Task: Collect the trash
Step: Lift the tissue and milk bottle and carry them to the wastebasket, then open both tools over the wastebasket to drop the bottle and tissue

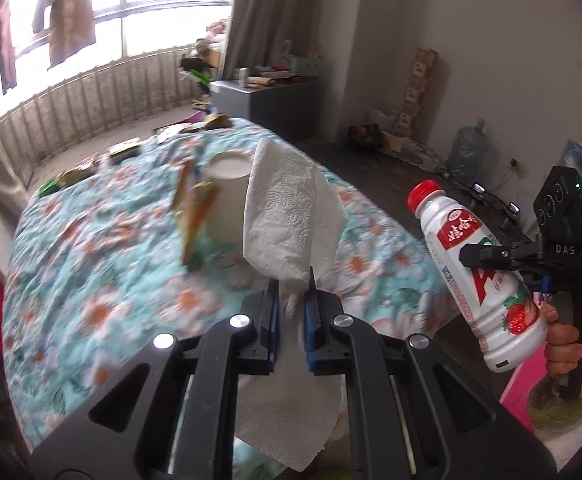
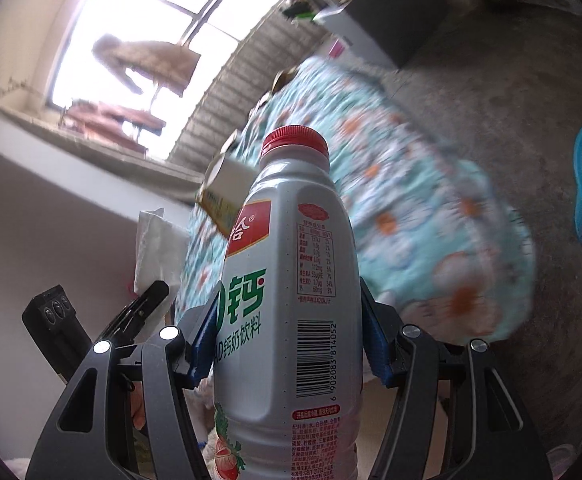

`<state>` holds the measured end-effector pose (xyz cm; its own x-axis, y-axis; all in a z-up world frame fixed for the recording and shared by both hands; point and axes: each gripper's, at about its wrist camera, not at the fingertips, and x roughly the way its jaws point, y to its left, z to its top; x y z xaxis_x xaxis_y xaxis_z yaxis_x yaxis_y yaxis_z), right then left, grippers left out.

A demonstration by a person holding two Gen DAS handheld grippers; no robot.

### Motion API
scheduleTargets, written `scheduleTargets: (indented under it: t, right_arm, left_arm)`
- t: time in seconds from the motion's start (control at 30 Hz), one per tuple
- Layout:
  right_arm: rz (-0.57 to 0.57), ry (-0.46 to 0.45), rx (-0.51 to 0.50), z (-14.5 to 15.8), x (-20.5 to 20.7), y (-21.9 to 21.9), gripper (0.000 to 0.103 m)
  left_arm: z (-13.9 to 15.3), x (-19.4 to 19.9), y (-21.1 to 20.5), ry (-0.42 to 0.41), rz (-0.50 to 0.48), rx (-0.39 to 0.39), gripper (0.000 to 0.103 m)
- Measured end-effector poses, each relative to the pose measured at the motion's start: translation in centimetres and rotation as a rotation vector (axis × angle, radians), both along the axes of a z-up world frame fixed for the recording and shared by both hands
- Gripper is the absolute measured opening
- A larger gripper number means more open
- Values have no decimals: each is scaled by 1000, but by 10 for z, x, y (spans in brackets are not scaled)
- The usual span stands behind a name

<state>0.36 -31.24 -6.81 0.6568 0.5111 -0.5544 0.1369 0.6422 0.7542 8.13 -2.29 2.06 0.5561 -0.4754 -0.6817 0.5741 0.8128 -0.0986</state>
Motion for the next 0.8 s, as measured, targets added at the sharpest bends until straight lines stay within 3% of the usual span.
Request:
scheduleTargets:
  t: [0.23, 0.43, 0.6, 0.8]
  right_arm:
    - [-152, -24, 32, -9, -31, -67, 60]
    - [-392, 9, 7, -28, -72, -146, 60]
    - [-547, 102, 69, -71, -98, -204, 60]
    - [-571, 196, 191, -132, -66, -244, 60]
  left_arm:
    - [5, 16, -92, 63, -164, -11, 9]
    - [-4, 23, -184, 133, -314, 0, 9]
    - [-25, 24, -248, 187, -404, 28, 9]
    - [-65, 42, -300, 310, -438, 77, 9]
